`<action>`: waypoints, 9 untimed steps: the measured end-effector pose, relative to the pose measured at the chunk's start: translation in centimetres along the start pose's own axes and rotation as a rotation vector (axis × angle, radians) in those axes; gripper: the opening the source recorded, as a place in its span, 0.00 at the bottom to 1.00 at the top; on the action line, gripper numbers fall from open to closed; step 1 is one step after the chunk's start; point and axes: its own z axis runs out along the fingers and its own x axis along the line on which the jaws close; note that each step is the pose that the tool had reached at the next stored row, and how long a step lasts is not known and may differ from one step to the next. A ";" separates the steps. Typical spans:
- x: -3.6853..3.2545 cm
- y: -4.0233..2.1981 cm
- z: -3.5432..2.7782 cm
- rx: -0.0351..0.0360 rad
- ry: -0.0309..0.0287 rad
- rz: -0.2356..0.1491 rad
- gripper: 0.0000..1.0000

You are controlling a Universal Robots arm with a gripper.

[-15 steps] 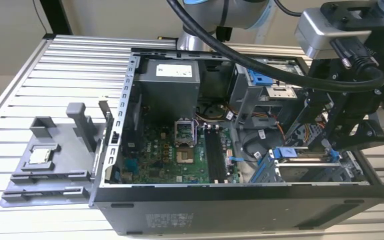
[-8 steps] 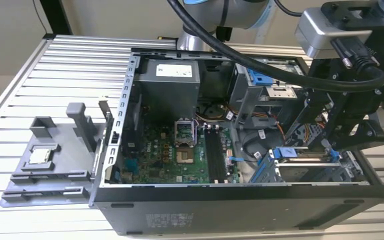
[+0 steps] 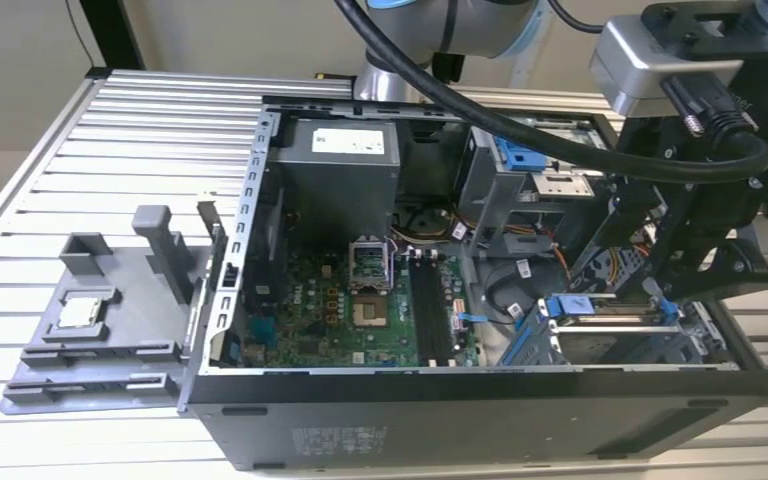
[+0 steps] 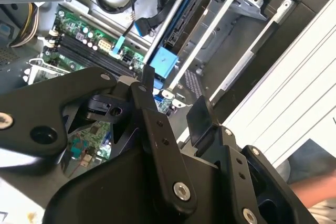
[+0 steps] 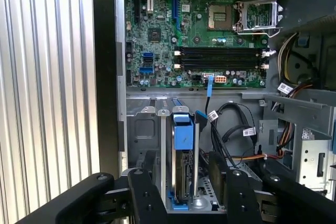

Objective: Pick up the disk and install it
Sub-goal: 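Insert the disk into the insertion slot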

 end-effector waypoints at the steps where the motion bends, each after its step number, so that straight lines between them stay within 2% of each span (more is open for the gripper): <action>1: -0.01 -0.01 0.00 0.0000 0.0006 0.000 1.00; 2: -0.04 -0.09 0.01 -0.0013 0.0073 0.000 1.00; 5: -0.13 -0.63 0.10 -0.0097 0.0346 0.000 1.00; 7: -0.20 -1.10 0.20 -0.0127 0.0471 0.000 1.00; 9: -0.25 -1.63 0.31 -0.0160 0.0568 0.000 1.00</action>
